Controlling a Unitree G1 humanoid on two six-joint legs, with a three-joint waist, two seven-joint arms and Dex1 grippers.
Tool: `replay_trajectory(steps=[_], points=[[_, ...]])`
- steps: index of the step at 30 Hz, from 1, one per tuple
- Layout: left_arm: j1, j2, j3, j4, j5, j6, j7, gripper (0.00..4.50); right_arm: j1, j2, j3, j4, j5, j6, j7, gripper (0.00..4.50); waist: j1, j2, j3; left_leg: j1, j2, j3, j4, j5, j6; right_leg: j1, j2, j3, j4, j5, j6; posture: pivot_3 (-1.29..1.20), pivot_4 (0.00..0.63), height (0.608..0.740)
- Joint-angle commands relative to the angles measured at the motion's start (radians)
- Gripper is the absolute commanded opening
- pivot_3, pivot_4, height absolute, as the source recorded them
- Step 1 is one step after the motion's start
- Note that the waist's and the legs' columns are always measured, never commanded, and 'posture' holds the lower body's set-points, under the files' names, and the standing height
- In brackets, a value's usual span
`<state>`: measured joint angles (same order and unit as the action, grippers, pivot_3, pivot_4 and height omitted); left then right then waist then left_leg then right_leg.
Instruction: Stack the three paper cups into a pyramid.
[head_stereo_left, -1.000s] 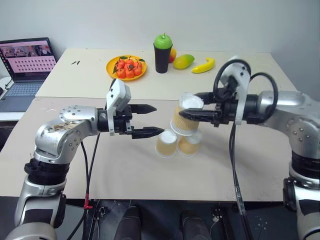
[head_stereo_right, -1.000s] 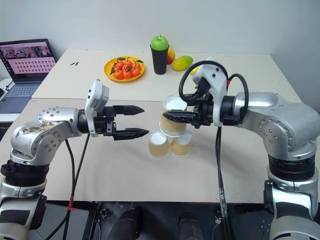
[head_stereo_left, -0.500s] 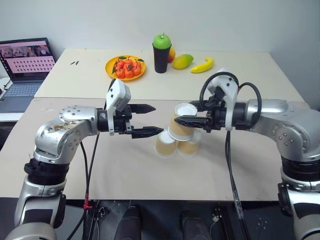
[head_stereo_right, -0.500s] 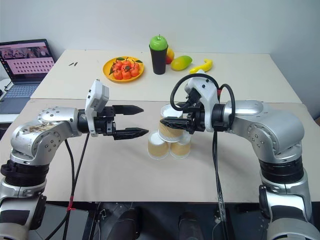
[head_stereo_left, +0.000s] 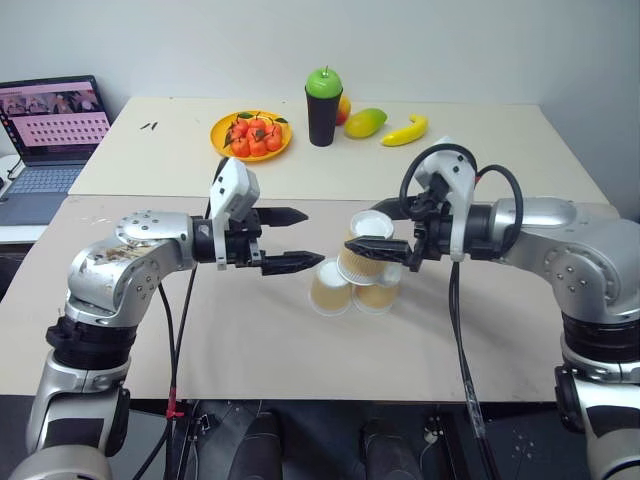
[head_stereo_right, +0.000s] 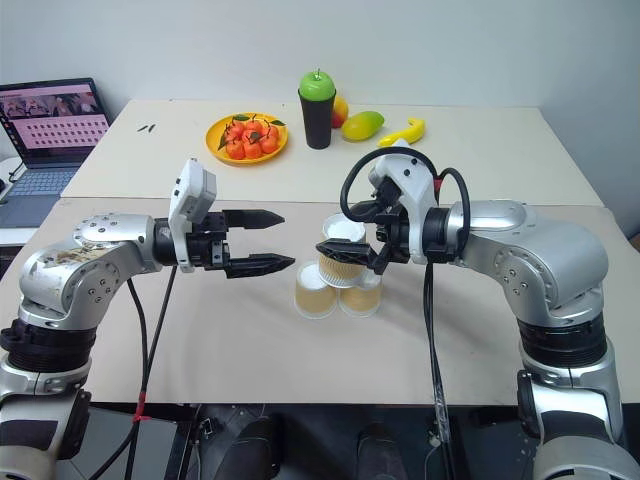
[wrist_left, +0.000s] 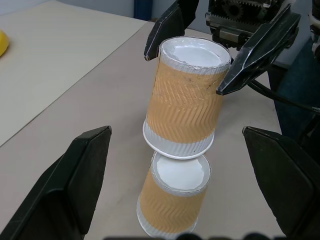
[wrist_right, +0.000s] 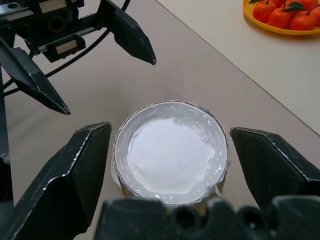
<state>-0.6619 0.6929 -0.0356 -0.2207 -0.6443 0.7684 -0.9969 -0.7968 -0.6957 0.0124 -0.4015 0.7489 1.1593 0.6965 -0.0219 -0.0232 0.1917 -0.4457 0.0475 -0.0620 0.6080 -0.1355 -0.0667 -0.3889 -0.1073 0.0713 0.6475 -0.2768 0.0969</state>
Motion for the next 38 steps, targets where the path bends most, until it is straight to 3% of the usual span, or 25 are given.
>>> replay_trajectory(steps=[1,6,12,16,19,21,24,30,38], points=[[-0.024,-0.007,0.010,-0.007,0.011,-0.026,0.001,4.50,-0.041,0.003,-0.112,-0.047,0.116,0.022,0.019,4.47,0.000,0.000,0.000,0.000,0.000,0.000,0.000,0.000,0.000,0.000,0.000,0.000,0.000,0.000,0.000,0.00,0.150,0.735],[-0.023,-0.013,0.012,0.000,0.023,-0.030,-0.005,4.50,-0.099,0.016,-0.204,-0.050,0.290,0.096,-0.018,4.47,0.000,0.000,0.000,0.000,0.000,0.000,0.000,0.000,0.000,0.000,0.000,0.000,0.000,0.000,0.000,0.00,0.150,0.735],[-0.029,-0.022,0.013,0.006,0.026,-0.030,-0.001,4.50,-0.129,0.000,-0.200,-0.015,0.254,0.053,-0.083,4.47,0.000,0.000,0.000,0.000,0.000,0.000,0.000,0.000,0.000,0.000,0.000,0.000,0.000,0.000,0.000,0.00,0.150,0.735],[-0.044,-0.037,0.042,0.014,0.007,-0.006,0.025,4.50,-0.132,-0.092,-0.290,0.031,0.279,0.026,-0.010,4.47,0.005,0.000,0.000,0.000,0.000,0.000,0.000,0.000,0.000,0.000,0.000,0.000,0.000,0.000,0.000,0.00,0.150,0.735],[-0.065,-0.035,0.077,0.034,-0.020,0.049,0.057,4.50,-0.008,-0.273,-0.389,0.048,0.272,-0.015,0.187,4.47,0.018,0.000,0.000,-0.002,0.000,0.000,0.000,0.000,0.000,0.000,0.000,-0.001,-0.002,0.000,0.000,0.00,0.150,0.735],[-0.071,-0.024,0.091,0.049,0.008,0.016,0.066,4.50,0.169,-0.406,-0.452,0.048,0.207,-0.079,0.347,4.47,0.022,0.000,0.000,-0.003,0.000,-0.001,0.000,-0.001,0.002,0.000,0.000,-0.002,-0.005,0.000,0.000,0.00,0.150,0.735],[-0.057,0.010,0.119,0.070,0.025,-0.005,0.057,4.50,0.406,-0.502,-0.487,0.094,0.051,-0.185,0.394,4.47,0.011,0.000,0.000,-0.002,0.000,0.000,0.000,-0.002,0.003,0.001,0.000,-0.001,-0.005,0.000,0.000,0.00,0.150,0.735],[0.101,0.045,0.160,-0.001,0.040,-0.033,0.088,4.50,0.640,-0.406,-0.531,0.128,-0.095,-0.339,0.310,4.47,-0.024,0.000,-0.001,0.003,0.001,0.002,0.000,-0.001,0.001,0.002,0.000,0.001,-0.001,-0.001,0.000,0.00,0.150,0.735],[0.206,-0.003,0.130,-0.078,0.110,-0.091,0.191,4.50,0.579,-0.316,-0.475,0.188,-0.122,-0.403,0.248,4.47,-0.018,0.000,0.000,0.003,0.000,0.002,0.002,0.000,0.000,0.003,0.000,0.002,0.000,0.000,0.001,0.00,0.150,0.735]])
